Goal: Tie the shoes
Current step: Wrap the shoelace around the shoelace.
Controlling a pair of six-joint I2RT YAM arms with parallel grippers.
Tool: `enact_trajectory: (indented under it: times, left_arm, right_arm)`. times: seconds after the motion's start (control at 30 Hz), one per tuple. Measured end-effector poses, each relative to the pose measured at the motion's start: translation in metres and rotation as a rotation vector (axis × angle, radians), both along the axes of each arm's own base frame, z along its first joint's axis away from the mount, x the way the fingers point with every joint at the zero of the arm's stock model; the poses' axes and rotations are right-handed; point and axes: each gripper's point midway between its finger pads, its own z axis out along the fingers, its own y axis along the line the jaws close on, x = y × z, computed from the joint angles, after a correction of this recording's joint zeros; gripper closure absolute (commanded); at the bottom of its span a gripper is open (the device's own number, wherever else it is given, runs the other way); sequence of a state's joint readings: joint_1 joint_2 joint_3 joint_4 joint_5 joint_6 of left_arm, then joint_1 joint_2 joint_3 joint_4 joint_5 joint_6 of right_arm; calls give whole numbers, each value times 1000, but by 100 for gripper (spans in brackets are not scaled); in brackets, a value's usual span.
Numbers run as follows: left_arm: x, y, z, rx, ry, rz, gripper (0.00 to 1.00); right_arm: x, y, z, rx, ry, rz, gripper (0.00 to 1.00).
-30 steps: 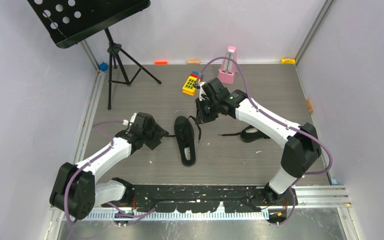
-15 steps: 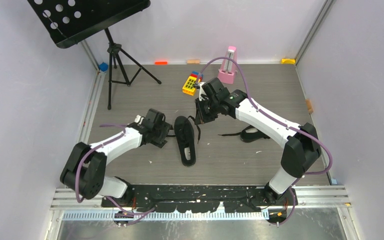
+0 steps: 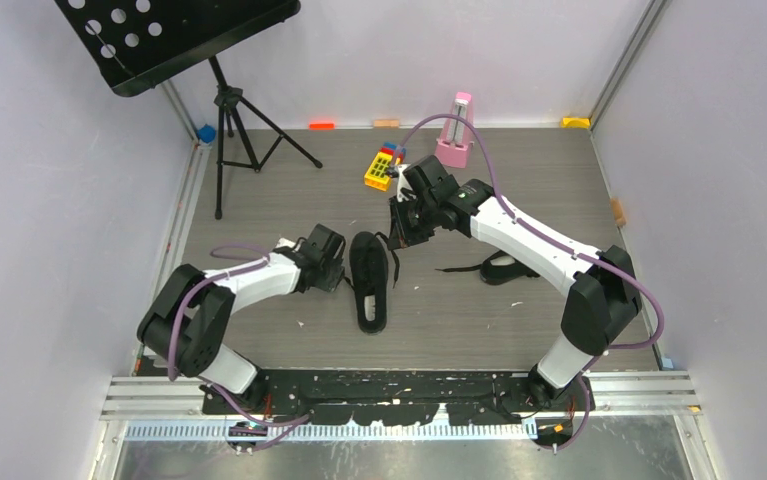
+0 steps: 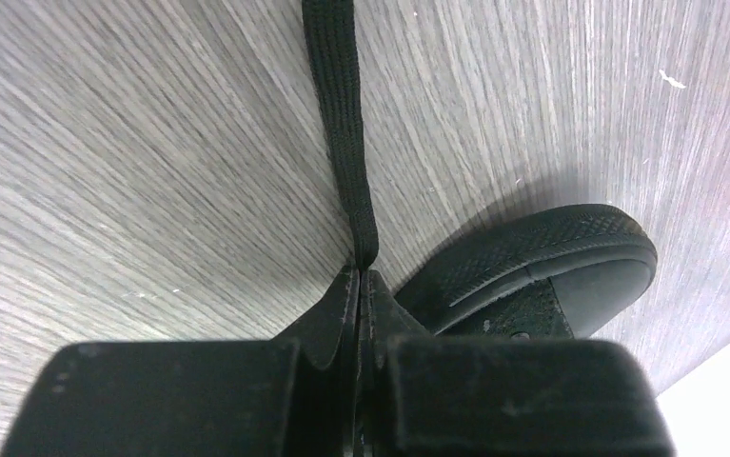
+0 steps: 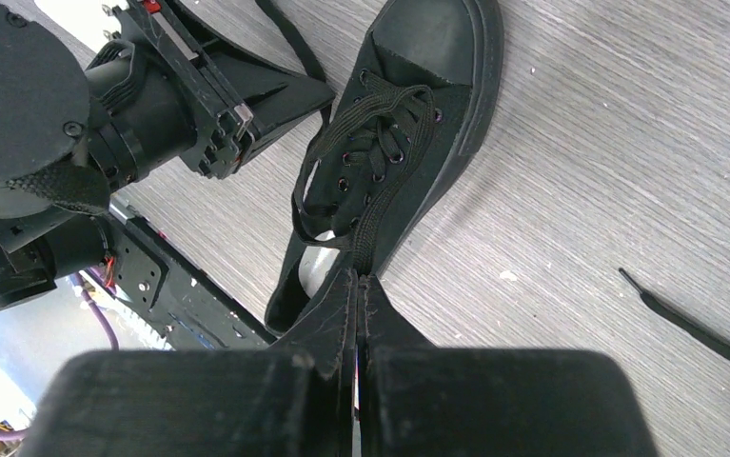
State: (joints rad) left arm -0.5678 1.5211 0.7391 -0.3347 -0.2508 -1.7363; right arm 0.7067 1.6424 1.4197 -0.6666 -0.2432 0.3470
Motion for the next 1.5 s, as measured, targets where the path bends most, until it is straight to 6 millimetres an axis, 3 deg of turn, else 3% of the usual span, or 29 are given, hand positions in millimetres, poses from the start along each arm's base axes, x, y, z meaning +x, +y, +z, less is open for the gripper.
enact_trajectory:
  times: [0.17,0.47,0.8,1.03,1.17,1.5]
  left_arm:
    - [-1,5,12,17,-49,-26,100]
    - [0,0,79,-41,-249,-97,100]
    - [-13,-23,86,-65,-264,-175,100]
    - [-1,-31,107,-79,-304,-169,100]
    - [7,-32,126,-81,-341,-153,100]
    - [11,-24,143,-26,-345,-133,100]
  right_arm:
    - [-1,0,1,3,1,2,100]
    - [0,3,14,26,-22,10,100]
    - [-13,18,29,127,48,45,100]
    - [-29,24,30,206,116,50,100]
    - [-36,25,23,219,154,56,100]
    - [-44,29,20,257,188,83,100]
